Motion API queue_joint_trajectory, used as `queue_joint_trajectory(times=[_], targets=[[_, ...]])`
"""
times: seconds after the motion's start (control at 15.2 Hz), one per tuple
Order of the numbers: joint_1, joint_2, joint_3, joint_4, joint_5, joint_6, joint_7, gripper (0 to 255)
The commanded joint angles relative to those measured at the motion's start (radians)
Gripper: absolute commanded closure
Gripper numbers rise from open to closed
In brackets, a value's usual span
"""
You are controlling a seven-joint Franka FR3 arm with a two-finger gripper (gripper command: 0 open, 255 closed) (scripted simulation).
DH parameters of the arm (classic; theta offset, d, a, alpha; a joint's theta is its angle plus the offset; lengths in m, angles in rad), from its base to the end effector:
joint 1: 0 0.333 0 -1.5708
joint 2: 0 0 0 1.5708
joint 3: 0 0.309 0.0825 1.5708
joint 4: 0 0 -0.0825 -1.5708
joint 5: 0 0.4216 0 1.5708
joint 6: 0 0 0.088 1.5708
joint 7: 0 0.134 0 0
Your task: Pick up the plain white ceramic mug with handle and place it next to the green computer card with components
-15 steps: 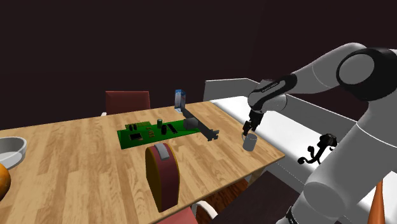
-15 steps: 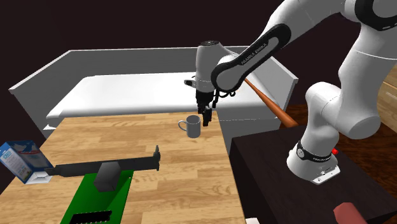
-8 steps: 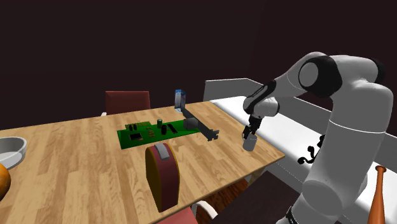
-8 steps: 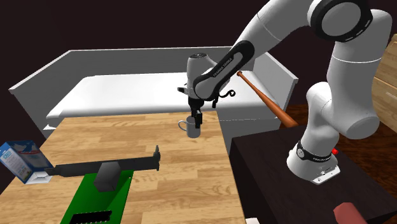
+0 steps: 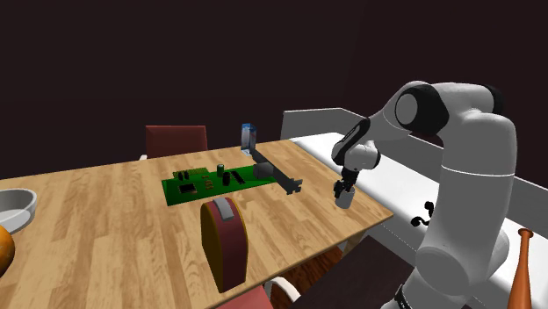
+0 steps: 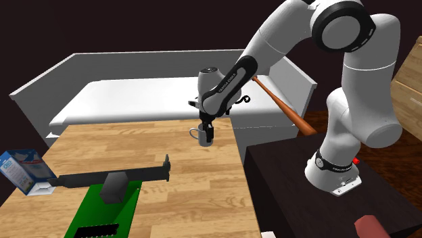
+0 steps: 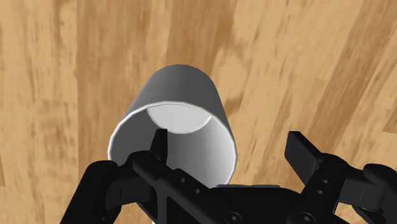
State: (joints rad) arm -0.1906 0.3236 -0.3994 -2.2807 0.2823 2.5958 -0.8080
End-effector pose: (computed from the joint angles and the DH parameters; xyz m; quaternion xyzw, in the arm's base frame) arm 0.4536 -0.3191 0.1596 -0.9998 0.0009 -0.0195 0.0001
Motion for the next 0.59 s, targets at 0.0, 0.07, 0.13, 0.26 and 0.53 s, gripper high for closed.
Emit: queue_joint_trajectory(times=[0.0, 0.07, 0.13, 0.26, 0.53], targets=[[-0.005, 0.010, 0.005, 0.000, 0.009, 0.009, -0.008, 0], [-0.005, 0.010, 0.005, 0.001, 0.009, 0.009, -0.008, 0], [-0.005, 0.010, 0.005, 0.001, 0.009, 0.009, -0.008, 0], [-0.005, 0.010, 0.005, 0.001, 0.009, 0.009, -0.008, 0], [-0.005, 0.010, 0.005, 0.001, 0.009, 0.009, -0.008, 255]])
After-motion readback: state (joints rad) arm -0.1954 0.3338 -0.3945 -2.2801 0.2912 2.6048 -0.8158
